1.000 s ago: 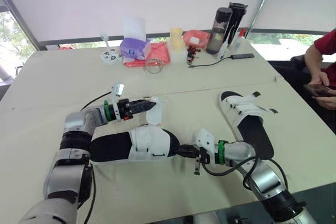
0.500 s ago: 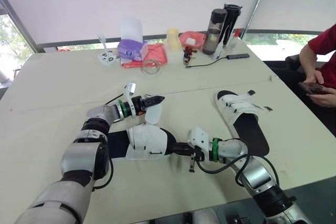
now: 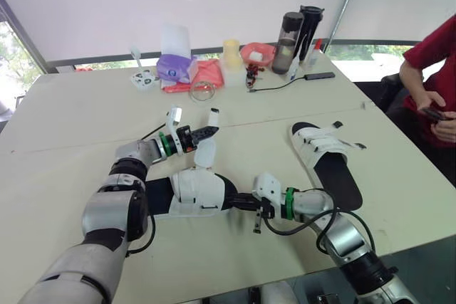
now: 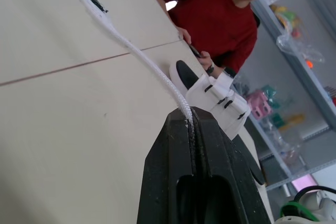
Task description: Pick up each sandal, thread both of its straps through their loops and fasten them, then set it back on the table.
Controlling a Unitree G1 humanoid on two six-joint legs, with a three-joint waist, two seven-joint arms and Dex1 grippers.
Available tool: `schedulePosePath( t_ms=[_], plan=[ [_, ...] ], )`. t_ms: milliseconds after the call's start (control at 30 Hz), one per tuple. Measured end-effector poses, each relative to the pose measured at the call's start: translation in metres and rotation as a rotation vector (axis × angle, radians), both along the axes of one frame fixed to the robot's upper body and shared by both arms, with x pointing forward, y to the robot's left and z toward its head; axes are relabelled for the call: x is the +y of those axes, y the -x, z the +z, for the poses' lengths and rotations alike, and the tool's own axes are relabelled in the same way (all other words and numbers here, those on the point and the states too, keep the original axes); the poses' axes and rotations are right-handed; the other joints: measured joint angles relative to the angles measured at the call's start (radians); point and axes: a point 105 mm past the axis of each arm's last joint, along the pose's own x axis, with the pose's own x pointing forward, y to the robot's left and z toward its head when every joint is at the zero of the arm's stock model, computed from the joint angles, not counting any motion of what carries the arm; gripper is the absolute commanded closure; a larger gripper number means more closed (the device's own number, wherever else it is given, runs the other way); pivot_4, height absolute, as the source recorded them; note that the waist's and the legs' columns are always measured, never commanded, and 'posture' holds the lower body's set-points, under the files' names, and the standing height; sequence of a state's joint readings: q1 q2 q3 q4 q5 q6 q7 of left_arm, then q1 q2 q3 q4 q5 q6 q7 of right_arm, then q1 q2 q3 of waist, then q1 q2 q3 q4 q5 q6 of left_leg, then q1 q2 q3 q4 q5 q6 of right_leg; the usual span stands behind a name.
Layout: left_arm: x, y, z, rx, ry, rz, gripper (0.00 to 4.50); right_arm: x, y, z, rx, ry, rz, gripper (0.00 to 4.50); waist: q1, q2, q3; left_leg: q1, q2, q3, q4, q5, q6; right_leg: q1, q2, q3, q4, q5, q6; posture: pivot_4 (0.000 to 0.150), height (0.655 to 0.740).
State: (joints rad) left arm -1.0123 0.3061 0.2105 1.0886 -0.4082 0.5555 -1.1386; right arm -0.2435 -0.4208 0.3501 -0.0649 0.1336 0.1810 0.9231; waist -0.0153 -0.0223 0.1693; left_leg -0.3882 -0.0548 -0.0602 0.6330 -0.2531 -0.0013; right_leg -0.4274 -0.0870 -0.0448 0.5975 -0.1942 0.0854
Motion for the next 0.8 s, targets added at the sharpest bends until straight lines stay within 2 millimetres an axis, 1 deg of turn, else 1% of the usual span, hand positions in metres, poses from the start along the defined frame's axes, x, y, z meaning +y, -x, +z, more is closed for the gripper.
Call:
schedulePosePath(
  t_ms=[133, 233, 400, 467, 567, 600, 733, 800],
  plan=[
    [0.001, 0.004, 0.010, -0.166, -0.092, -0.019, 4.48, 0.000, 0.000, 0.000, -0.004, 0.000, -0.001, 4.50, 0.001, 0.000, 0.000, 0.000, 0.000, 0.000, 0.000, 0.000, -0.001, 0.000, -0.001, 0.001, 0.000, 0.001, -0.001, 0.150, 0.7400],
    [0.000, 0.014, 0.015, -0.290, -0.166, -0.062, 4.48, 0.000, 0.000, -0.001, -0.006, -0.001, 0.000, 4.50, 0.000, 0.000, 0.000, 0.000, 0.000, 0.000, 0.000, 0.000, -0.001, 0.000, -0.001, 0.003, 0.000, 0.003, -0.005, 0.150, 0.7400],
    [0.002, 0.038, 0.016, -0.514, -0.356, -0.151, 4.48, 0.000, -0.001, -0.001, -0.007, -0.001, 0.000, 4.50, 0.002, 0.001, -0.001, 0.001, 0.001, 0.000, 0.000, 0.000, -0.001, 0.000, 0.000, 0.003, -0.001, 0.003, -0.006, 0.150, 0.7400],
    [0.006, 0.045, 0.015, -0.618, -0.440, -0.165, 4.48, 0.000, -0.001, -0.001, -0.009, -0.001, 0.001, 4.50, 0.002, 0.001, -0.001, 0.001, 0.001, 0.000, 0.000, 0.000, -0.001, 0.000, -0.001, 0.003, -0.001, 0.002, -0.009, 0.150, 0.7400],
    [0.012, 0.048, 0.015, -0.742, -0.531, -0.167, 4.48, 0.000, -0.002, -0.001, -0.012, -0.001, 0.003, 4.50, 0.005, 0.001, -0.001, 0.001, 0.001, 0.000, 0.000, 0.000, -0.001, 0.000, -0.001, 0.003, -0.001, 0.001, -0.010, 0.150, 0.7400],
    [0.011, 0.050, 0.018, -0.812, -0.563, -0.168, 4.48, 0.000, -0.002, -0.001, -0.014, -0.001, 0.004, 4.50, 0.005, 0.001, -0.001, 0.001, 0.001, 0.000, 0.000, 0.000, -0.001, 0.000, -0.001, 0.003, -0.001, 0.001, -0.010, 0.150, 0.7400],
    [-0.003, 0.062, 0.025, -1.054, -0.631, -0.225, 4.48, 0.000, -0.002, -0.002, -0.016, 0.000, 0.011, 4.50, 0.003, 0.001, -0.001, 0.001, 0.001, 0.001, 0.000, 0.000, -0.001, 0.001, -0.001, 0.004, -0.001, 0.001, -0.009, 0.150, 0.7400],
    [-0.007, 0.073, 0.022, -1.190, -0.672, -0.267, 4.48, 0.000, -0.002, -0.002, -0.018, 0.000, 0.016, 4.50, 0.003, 0.002, -0.002, 0.003, 0.001, 0.001, 0.000, 0.000, -0.001, 0.001, -0.001, 0.004, -0.001, 0.001, -0.010, 0.150, 0.7400]
  ],
)
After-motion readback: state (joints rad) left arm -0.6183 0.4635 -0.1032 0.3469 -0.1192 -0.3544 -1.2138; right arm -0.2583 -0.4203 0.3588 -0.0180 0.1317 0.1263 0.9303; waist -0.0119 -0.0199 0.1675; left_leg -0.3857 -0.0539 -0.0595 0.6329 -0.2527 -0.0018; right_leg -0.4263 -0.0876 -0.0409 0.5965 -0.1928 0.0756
